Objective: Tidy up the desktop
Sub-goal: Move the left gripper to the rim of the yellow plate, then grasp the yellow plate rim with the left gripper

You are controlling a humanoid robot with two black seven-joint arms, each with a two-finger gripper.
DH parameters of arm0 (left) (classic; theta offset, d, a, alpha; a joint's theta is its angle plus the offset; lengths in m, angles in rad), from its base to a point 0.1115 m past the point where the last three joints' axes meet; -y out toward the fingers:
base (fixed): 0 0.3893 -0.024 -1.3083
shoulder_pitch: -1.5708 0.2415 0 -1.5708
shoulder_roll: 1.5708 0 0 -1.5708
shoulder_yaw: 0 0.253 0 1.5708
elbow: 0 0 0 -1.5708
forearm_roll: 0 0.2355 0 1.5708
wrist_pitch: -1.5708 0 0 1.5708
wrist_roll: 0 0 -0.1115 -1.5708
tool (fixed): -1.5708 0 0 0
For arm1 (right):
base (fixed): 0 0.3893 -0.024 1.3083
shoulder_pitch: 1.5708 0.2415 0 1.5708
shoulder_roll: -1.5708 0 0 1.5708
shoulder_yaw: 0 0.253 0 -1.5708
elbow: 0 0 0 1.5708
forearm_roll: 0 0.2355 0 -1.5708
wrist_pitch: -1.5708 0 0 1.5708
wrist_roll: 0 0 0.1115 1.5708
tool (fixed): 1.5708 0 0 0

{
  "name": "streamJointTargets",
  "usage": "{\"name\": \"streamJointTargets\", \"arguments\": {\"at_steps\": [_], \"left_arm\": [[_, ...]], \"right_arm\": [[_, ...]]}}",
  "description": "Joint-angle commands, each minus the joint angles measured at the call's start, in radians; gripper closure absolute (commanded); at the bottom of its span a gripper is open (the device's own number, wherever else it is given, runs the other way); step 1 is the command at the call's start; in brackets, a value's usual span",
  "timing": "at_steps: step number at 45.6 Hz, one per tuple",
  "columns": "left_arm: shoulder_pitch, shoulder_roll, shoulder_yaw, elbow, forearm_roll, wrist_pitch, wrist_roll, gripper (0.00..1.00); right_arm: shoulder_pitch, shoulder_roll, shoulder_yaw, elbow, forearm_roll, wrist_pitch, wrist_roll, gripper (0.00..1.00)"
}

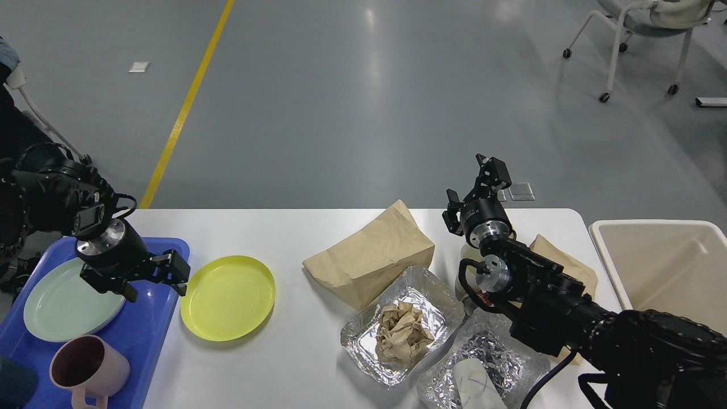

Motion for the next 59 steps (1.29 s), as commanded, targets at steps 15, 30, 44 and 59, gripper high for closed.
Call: {"name": "streamJointTargets", "arguments": {"at_steps": [15, 30, 44, 59], "left_arm": [[0.060, -0.121, -0.089, -0.006, -0.021, 0.040, 0.176, 0.10], [0.083, -0.135, -0.094, 0.010, -0.059, 0.069, 0.256, 0.10], [0.085, -0.221, -0.102, 0.010, -0.059, 0.080, 0.293, 0.09], [0.086, -0.310, -0.103, 0.112, -0.058, 0.096, 0.293, 0.08]], "right_arm": [[0.000, 0.000, 0.000, 0.000, 0.000, 0.000, 0.000, 0.00], [0.000, 0.000, 0.000, 0.000, 0.000, 0.000, 0.000, 0.00], [0.000, 0.000, 0.000, 0.000, 0.000, 0.000, 0.000, 0.00], [0.000, 0.000, 0.000, 0.000, 0.000, 0.000, 0.000, 0.00]]}}
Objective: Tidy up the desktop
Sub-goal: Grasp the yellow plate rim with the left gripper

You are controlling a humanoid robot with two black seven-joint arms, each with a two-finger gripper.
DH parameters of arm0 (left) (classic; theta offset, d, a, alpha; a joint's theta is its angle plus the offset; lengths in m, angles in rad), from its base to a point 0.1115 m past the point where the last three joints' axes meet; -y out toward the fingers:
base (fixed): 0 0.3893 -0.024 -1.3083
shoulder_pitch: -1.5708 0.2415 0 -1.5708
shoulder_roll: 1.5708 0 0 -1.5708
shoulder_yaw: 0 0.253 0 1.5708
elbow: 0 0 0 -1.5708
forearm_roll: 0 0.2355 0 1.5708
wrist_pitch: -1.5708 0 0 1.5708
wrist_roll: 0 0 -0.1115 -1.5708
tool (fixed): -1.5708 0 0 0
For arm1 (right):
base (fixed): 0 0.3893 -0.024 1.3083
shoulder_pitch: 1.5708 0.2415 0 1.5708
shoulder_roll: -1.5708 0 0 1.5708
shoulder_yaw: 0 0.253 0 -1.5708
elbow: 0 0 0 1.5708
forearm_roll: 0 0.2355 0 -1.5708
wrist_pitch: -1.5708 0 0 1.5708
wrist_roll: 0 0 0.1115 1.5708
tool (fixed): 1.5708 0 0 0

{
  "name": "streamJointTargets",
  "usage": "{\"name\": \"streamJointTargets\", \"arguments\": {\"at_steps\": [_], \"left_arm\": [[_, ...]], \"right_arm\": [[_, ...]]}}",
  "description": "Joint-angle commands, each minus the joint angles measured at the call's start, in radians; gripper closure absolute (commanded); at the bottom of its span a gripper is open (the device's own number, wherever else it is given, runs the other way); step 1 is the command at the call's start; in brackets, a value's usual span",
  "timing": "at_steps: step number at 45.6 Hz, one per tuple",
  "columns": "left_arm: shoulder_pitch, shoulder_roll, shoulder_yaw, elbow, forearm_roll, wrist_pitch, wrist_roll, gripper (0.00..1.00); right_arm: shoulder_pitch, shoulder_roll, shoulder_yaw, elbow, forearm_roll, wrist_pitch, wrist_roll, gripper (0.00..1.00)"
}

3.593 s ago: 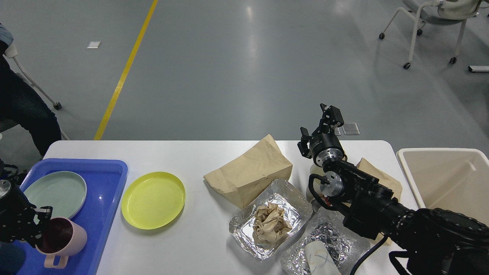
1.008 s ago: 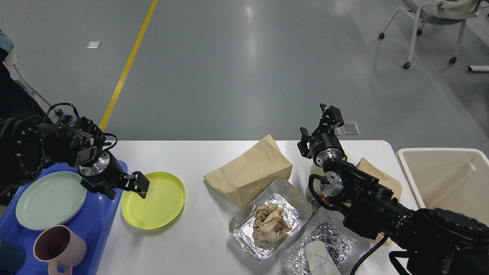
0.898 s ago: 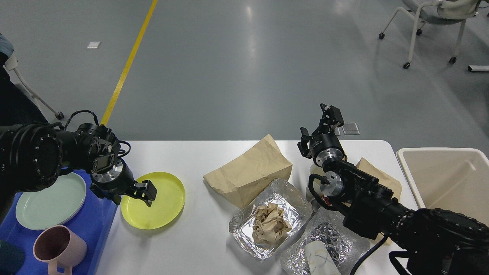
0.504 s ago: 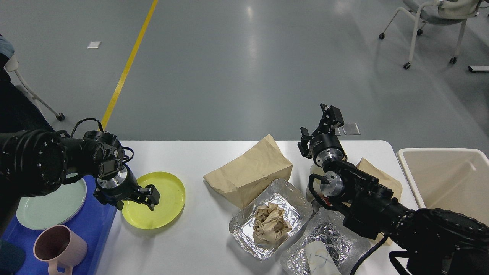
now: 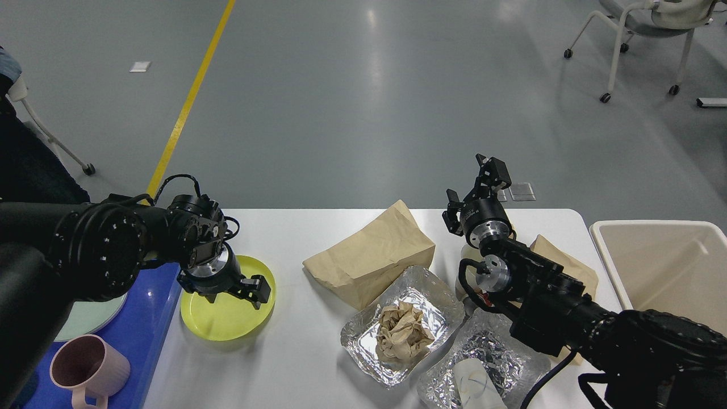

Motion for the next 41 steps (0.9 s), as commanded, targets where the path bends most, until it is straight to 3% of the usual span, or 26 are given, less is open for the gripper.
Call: {"name": "streamJointTargets", "arguments": {"at_steps": [1, 13, 23, 31, 41], "left_arm": [[0.006, -0.039, -0.004, 0.048, 0.001, 0.003, 0.000, 0.08], [0.034, -0.113, -0.002, 0.072, 0.018, 0.041, 0.006, 0.09], [0.055, -0.133, -0.004, 0.072, 0.028, 0.071, 0.092, 0.13], [0.075, -0.136, -0.002, 0.072, 0.028, 0.075, 0.101, 0.15], [0.083, -0.138, -0.002, 0.072, 0.028, 0.064, 0.103, 0.31]], "right_arm": [[0.000, 0.000, 0.000, 0.000, 0.000, 0.000, 0.000, 0.00], [0.000, 0.000, 0.000, 0.000, 0.000, 0.000, 0.000, 0.00], [0.000, 0.000, 0.000, 0.000, 0.000, 0.000, 0.000, 0.00], [0.000, 0.000, 0.000, 0.000, 0.000, 0.000, 0.000, 0.00], [0.000, 0.000, 0.000, 0.000, 0.000, 0.000, 0.000, 0.00]]}}
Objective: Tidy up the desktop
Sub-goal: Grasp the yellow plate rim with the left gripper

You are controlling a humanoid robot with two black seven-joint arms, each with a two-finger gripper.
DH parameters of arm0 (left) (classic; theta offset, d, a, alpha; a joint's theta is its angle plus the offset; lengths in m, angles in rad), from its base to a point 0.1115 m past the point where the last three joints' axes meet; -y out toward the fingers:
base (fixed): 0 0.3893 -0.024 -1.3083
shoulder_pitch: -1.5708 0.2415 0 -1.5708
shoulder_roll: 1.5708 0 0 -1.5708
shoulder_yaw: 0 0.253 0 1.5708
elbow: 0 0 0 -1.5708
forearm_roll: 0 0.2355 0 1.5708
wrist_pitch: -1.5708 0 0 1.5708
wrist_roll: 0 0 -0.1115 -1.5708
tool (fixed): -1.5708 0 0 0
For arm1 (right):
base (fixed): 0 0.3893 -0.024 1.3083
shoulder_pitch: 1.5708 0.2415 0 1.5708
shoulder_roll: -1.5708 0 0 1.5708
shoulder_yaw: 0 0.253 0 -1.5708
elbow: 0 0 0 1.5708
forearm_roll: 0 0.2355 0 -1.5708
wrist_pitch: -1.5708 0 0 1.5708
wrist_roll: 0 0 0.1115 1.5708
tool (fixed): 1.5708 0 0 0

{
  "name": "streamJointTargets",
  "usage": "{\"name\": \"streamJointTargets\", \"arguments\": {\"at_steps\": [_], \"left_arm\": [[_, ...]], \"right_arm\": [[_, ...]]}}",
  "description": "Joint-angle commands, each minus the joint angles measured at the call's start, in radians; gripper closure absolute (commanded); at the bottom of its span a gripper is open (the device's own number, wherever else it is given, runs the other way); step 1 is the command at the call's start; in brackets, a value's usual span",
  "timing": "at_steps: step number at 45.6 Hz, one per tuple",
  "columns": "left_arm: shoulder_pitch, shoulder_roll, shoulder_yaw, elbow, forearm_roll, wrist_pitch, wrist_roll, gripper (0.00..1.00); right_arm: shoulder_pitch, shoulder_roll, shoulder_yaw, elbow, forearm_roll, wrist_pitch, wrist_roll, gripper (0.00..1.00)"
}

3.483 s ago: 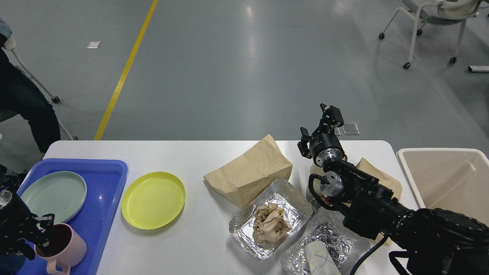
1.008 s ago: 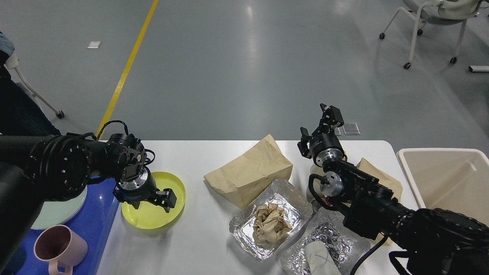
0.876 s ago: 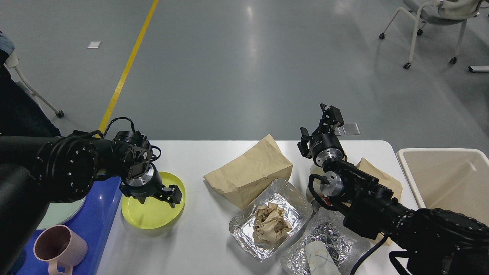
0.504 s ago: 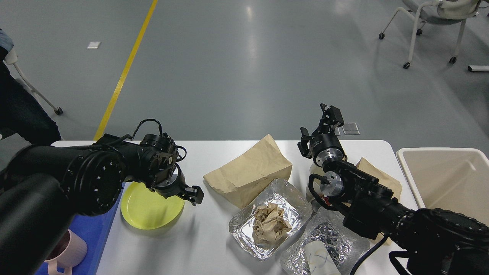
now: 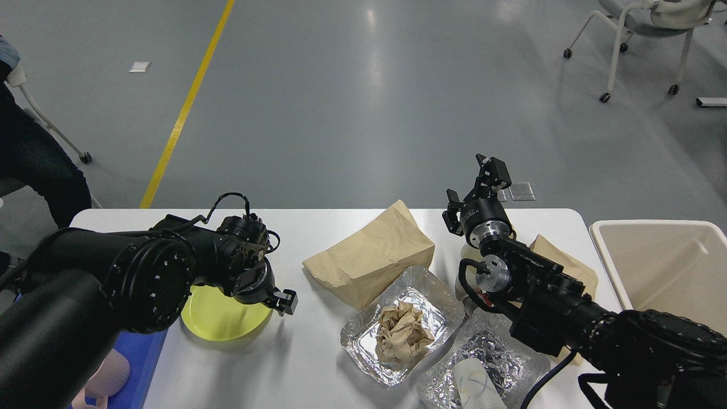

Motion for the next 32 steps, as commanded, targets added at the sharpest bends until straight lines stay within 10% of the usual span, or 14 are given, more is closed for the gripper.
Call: {"name": "streamJointTargets", "arguments": {"at_steps": [1, 32], "left_arm": [[0.006, -0.001, 0.000, 0.000, 0.000, -0.011, 0.000, 0.31], [0.026, -0.014, -0.001, 0.000, 0.003, -0.009, 0.034, 0.73]], "right_arm": [[0.000, 0.000, 0.000, 0.000, 0.000, 0.000, 0.000, 0.00], [0.000, 0.000, 0.000, 0.000, 0.000, 0.000, 0.000, 0.00]]}}
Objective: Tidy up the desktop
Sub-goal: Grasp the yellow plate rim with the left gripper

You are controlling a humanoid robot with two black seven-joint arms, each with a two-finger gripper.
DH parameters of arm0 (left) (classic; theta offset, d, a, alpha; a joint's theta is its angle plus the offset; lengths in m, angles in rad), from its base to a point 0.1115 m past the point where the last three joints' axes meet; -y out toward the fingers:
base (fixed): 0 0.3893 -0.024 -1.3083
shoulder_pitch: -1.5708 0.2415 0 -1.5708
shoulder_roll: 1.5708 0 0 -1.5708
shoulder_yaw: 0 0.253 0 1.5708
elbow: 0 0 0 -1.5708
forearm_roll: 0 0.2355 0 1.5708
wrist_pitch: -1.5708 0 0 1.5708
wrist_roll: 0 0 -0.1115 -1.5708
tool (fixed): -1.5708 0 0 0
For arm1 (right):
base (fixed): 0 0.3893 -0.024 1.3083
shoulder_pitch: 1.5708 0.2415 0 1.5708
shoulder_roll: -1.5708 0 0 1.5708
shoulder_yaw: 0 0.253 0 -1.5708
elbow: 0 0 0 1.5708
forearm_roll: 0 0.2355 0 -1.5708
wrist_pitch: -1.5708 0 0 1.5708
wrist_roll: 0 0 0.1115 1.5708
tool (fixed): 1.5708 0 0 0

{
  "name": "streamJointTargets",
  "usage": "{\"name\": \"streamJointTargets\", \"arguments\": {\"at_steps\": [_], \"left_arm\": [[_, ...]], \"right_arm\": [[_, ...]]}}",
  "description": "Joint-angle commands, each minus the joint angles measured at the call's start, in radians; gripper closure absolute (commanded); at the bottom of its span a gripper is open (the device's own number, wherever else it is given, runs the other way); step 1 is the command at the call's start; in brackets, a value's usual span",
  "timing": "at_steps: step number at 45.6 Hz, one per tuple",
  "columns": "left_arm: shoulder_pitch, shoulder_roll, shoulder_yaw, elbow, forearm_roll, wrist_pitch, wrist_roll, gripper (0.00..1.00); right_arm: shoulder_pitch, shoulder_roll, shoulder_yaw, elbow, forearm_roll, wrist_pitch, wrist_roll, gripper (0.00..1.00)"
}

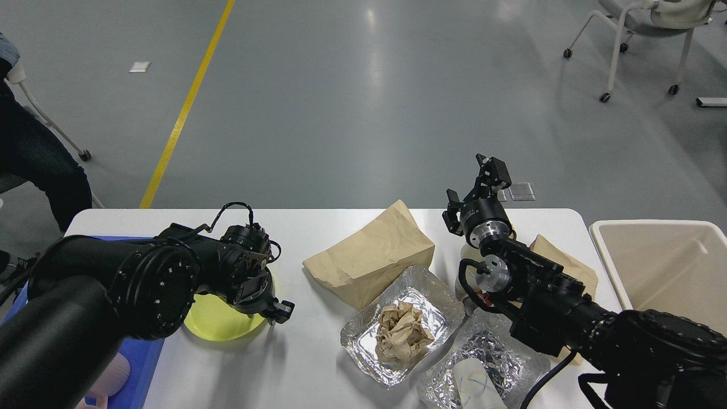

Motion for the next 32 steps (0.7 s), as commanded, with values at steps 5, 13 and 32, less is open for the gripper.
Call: {"name": "streamJointTargets", "arguments": {"at_steps": [5, 13, 32], "left_arm": [[0.001, 0.000, -0.001, 0.000, -0.001, 0.006, 0.009, 0.77], [0.001, 0.000, -0.012, 0.000, 0.000, 0.006, 0.012, 0.85], [0.001, 0.003, -0.035, 0.003, -0.003, 0.017, 0.014, 1.00]], "right_arm": [[0.000, 0.000, 0.000, 0.000, 0.000, 0.000, 0.000, 0.00], [0.000, 0.000, 0.000, 0.000, 0.000, 0.000, 0.000, 0.00], [0.000, 0.000, 0.000, 0.000, 0.000, 0.000, 0.000, 0.00]]}}
